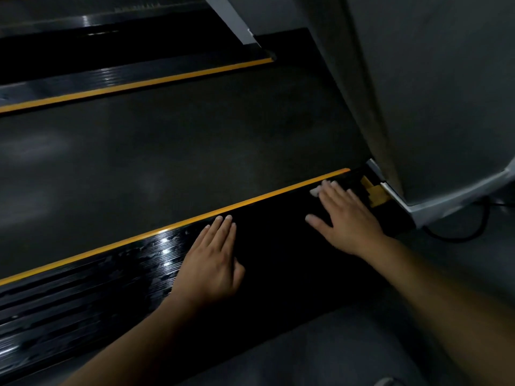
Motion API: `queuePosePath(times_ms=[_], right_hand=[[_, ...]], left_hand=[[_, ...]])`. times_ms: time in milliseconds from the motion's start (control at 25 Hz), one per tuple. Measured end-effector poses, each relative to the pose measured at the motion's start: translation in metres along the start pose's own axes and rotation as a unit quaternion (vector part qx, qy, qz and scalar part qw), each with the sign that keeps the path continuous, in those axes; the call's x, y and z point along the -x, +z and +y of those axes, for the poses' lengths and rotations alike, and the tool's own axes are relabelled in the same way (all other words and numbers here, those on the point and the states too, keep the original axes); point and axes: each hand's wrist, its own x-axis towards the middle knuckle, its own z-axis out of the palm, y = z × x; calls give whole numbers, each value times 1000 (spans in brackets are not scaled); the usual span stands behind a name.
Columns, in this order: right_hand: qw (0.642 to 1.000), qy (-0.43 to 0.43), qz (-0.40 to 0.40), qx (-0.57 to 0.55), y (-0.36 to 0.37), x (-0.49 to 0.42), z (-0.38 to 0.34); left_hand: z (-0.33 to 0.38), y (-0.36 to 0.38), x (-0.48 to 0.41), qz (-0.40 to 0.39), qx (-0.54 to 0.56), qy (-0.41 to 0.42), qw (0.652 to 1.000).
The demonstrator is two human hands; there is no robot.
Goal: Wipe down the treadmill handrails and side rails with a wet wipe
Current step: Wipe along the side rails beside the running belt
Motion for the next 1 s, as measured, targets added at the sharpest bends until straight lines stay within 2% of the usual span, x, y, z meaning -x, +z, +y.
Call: queuePosePath(times_ms=[80, 160, 200, 320, 480, 600, 720, 880, 1000], right_hand=[[999, -17, 29, 11, 6, 8, 7], [995, 60, 79, -16, 6, 11, 17], [993, 72, 87, -22, 8, 13, 16], [996, -2, 83, 17, 24, 28, 6], [988, 65, 143, -13, 39, 42, 15], [988, 21, 149, 35, 48, 49, 9], [984, 54, 169, 15, 47, 54, 13], [984, 0, 173, 47, 64, 66, 8], [974, 60, 217, 13, 67, 73, 12]], left_hand=[[0, 0, 0, 4, 3, 0, 1000], [1, 0, 0, 5, 4, 1, 1000], [1, 1, 0, 6, 5, 0, 1000], [0, -1, -1, 5, 3, -2, 1000], [1, -1, 0, 0, 8, -3, 1000], [0, 1, -1, 0, 10, -5, 1000], [0, 1, -1, -4, 14, -7, 1000], [1, 0, -1, -4, 13, -6, 1000], [1, 0, -2, -5, 13, -5, 1000]])
